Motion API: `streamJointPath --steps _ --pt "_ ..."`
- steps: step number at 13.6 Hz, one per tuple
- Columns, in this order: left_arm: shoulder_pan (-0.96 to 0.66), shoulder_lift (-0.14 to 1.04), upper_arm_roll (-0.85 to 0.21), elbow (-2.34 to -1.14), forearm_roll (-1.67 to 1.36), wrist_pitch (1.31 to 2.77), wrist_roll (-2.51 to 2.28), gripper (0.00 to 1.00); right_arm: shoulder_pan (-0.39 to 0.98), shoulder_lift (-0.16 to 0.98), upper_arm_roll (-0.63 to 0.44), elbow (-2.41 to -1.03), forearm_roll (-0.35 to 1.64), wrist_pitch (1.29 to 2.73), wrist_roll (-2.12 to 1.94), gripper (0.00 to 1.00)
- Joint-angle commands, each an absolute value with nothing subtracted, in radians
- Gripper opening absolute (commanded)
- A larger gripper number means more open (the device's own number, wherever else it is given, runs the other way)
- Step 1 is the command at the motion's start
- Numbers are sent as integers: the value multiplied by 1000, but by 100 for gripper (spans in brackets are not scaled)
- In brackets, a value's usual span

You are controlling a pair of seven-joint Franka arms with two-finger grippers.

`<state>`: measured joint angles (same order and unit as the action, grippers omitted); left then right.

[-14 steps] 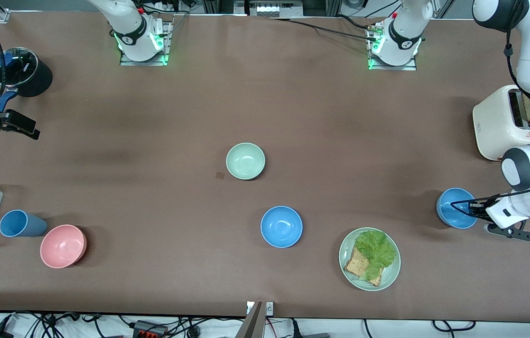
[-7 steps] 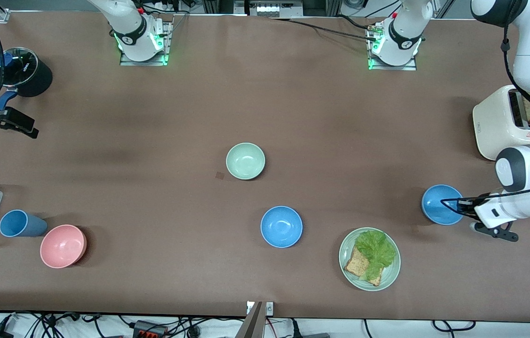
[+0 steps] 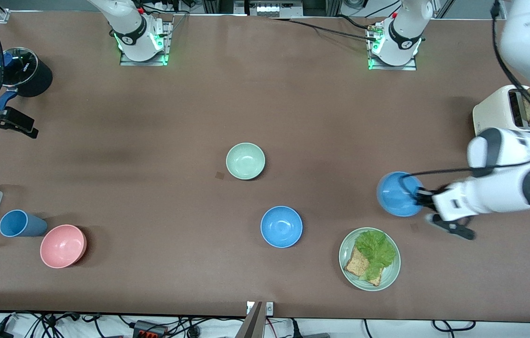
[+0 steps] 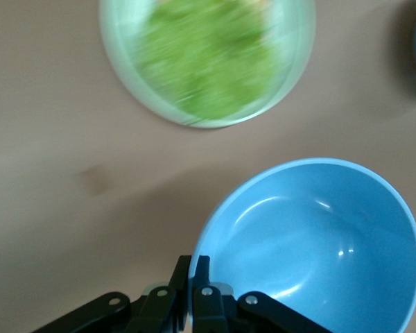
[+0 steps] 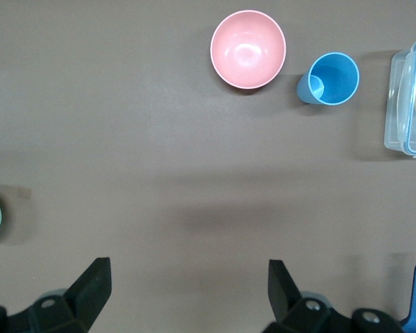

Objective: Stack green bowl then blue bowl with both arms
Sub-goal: 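Carry the blue bowl with the left gripper onto the green bowl, then lower the blue bowl into the green bowl and open the left gripper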

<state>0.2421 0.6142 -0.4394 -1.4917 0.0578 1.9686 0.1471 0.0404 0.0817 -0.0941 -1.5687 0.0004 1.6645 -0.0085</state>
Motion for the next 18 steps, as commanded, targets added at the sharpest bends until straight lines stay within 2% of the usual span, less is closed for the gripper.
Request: streamJointPath --steps 1,5,11,18 --pt "123 615 -468 -1479 46 1959 -170 0 31 69 -84 -1569 -14 1661 -20 100" --pt "-108 635 -469 -1473 46 2034 -654 0 29 69 -84 -1569 -9 1664 -18 100" --pt "-299 693 -466 -1473 58 2210 -983 0 29 67 -86 -1572 -8 1651 -20 100" --pt "-373 752 -457 -1476 61 2250 -982 0 31 66 -86 -1574 -14 1652 -55 100"
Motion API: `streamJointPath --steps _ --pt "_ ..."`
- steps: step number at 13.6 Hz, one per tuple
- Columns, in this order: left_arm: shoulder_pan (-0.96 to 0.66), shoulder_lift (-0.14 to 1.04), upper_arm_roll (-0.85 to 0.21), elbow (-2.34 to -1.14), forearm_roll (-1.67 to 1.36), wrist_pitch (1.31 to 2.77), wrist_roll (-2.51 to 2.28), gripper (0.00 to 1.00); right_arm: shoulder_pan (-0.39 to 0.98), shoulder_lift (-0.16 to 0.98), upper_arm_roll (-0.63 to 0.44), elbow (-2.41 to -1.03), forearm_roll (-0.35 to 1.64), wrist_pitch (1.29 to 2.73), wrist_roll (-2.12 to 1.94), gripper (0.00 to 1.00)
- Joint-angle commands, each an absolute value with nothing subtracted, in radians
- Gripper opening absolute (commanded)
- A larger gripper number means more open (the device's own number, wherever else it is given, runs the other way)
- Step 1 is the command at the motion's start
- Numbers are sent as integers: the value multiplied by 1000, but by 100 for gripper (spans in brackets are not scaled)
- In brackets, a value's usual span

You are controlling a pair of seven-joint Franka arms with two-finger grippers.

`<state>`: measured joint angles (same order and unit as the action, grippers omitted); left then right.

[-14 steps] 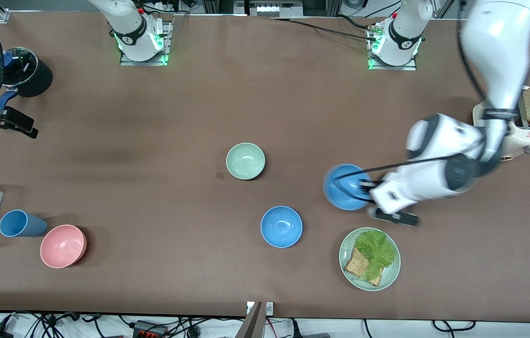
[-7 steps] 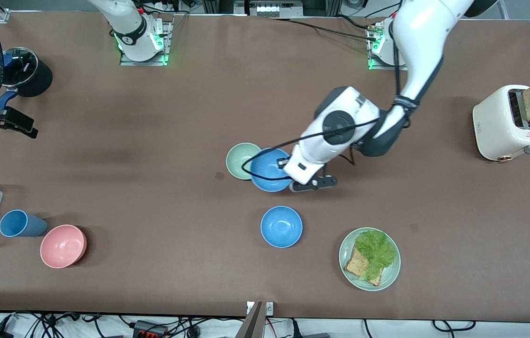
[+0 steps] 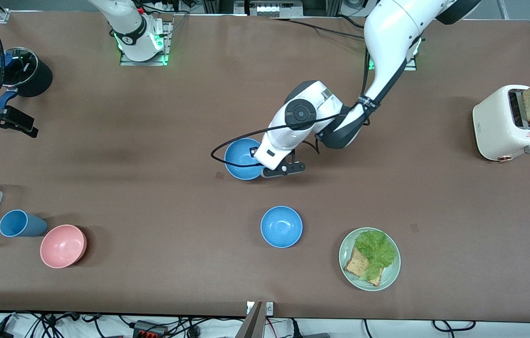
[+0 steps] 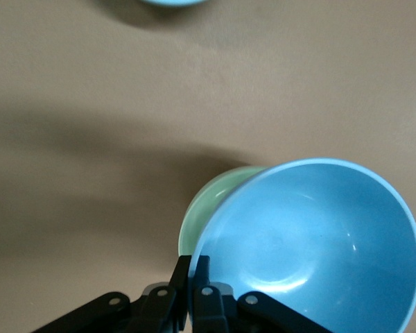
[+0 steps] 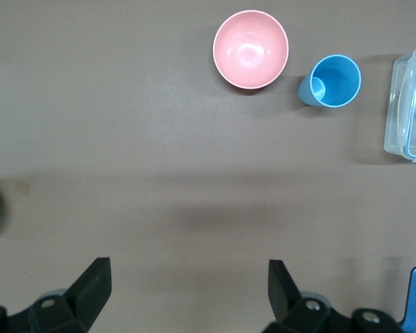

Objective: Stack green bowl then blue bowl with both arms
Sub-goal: 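Lower the blue bowl into the green bowl and open the left gripper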

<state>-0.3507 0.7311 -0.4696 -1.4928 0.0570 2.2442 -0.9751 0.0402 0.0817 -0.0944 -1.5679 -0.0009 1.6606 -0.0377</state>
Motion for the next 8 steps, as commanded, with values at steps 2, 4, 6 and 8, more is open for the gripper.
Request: streamJointPath --steps 2,4,6,8 --pt "-400 762 -436 -1477 60 2250 -985 1 31 66 -86 -1578 -5 1652 -51 100" --pt "-405 773 -426 -1476 60 2250 -985 1 32 66 -84 -1578 -5 1652 -51 100" --pt "-408 775 -426 -1476 60 2250 -988 3 32 64 -84 -1582 -5 1651 -54 100" --pt "-410 775 -426 -1476 54 2249 -996 16 32 64 -84 -1583 -6 1655 -57 100"
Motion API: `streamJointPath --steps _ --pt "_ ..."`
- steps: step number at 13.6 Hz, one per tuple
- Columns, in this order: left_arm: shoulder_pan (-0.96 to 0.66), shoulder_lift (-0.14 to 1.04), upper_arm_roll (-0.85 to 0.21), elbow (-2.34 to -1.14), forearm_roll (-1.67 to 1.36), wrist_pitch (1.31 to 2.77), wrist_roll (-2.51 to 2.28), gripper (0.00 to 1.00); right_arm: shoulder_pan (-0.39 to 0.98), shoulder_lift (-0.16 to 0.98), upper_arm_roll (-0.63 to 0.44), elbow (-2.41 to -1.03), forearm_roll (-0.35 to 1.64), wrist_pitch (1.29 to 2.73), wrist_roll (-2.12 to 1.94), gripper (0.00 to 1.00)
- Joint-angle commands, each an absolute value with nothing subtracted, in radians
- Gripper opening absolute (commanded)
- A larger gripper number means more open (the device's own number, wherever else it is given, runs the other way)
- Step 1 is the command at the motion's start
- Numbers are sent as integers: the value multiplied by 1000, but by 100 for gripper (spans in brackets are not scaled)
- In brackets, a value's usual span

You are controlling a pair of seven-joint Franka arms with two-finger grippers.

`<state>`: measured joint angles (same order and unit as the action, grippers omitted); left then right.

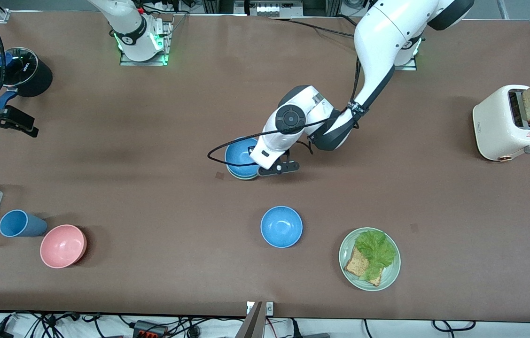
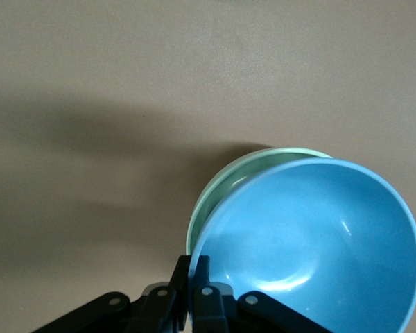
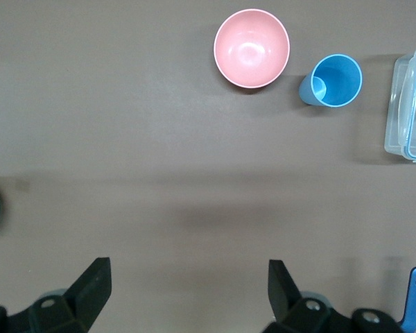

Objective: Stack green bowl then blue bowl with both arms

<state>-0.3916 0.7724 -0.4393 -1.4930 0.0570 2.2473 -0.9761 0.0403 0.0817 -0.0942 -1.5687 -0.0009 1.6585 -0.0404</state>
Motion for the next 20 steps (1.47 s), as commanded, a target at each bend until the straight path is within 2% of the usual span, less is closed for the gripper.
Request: streamJointPath --steps 1,3,5,7,13,17,20 --pt "-400 773 -426 -1474 46 2249 -1003 37 32 64 -84 -1583 -6 1655 -57 100" --pt "-365 767 -428 -1473 44 2247 -1034 60 32 58 -84 -1583 -6 1655 -57 100" --pt "-341 749 -433 -1470 16 2238 -1043 78 32 58 -84 -1585 -6 1651 -58 100" --pt "-307 710 -440 -1470 0 2227 -1037 100 32 57 -84 -1585 -9 1649 -60 100" --pt "-175 604 -437 -1462 12 2157 -955 100 32 32 -84 -1626 -11 1658 -57 100" --pt "0 560 -439 -1456 12 2050 -495 100 32 28 -84 -1637 -9 1663 -57 100" --pt "112 563 -434 -1382 2 1924 -156 100 32 18 -84 -1647 -9 1661 -57 100"
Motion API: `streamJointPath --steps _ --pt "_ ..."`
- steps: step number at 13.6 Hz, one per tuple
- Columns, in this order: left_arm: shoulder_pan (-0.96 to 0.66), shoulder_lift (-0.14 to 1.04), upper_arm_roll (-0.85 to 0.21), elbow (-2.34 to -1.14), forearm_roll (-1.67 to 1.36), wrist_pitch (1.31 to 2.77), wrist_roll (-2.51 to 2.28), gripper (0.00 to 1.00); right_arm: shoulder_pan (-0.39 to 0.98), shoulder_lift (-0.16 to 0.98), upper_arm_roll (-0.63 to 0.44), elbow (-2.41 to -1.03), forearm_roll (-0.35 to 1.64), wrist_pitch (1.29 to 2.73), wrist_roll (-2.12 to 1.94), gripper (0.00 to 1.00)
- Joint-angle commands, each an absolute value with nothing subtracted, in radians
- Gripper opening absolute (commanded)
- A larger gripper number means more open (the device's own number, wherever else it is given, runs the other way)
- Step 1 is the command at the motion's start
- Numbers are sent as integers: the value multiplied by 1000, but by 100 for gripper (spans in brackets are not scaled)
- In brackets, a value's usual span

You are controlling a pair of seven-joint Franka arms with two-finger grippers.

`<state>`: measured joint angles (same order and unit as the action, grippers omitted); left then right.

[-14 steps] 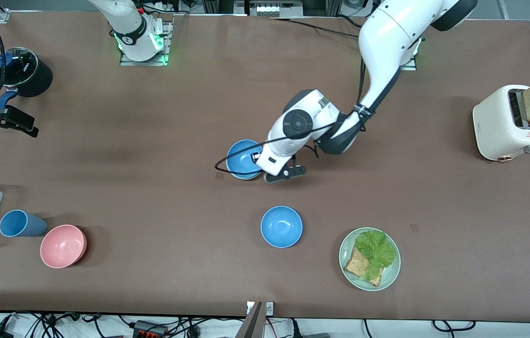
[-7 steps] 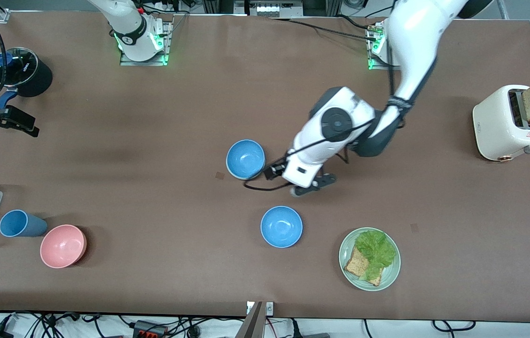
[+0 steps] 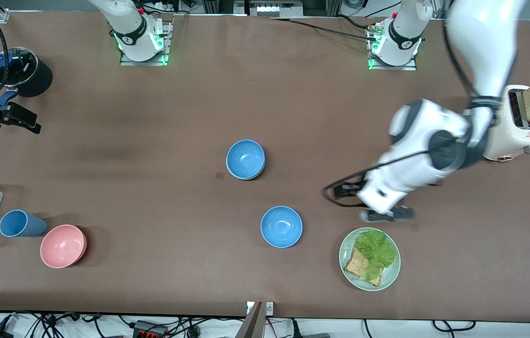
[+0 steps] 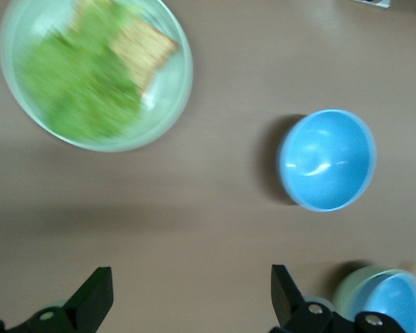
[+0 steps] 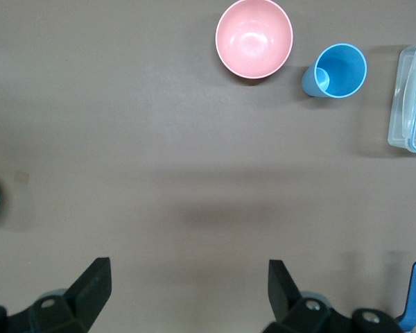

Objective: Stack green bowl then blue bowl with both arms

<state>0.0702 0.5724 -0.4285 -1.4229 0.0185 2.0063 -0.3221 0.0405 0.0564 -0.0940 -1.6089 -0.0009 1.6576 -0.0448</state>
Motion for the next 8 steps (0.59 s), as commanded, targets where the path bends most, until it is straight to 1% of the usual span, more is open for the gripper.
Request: streamJointPath --steps 1,3,4,6,8 --pt "153 563 -433 -1375 -2 1901 -82 100 32 17 -84 -1649 -9 1661 -57 100" --pt "207 542 -427 -1376 -9 1864 65 100 32 11 -84 -1652 -11 1661 -57 100" --pt "216 510 -404 -1387 -8 1861 124 100 32 11 -84 -1651 -11 1661 -57 100" --pt "226 438 -313 -1410 -69 1801 219 100 32 11 -84 -1651 -11 1658 -57 100" --pt "225 343 -255 -1489 -90 1773 264 100 32 9 -84 -1651 -11 1655 -57 100"
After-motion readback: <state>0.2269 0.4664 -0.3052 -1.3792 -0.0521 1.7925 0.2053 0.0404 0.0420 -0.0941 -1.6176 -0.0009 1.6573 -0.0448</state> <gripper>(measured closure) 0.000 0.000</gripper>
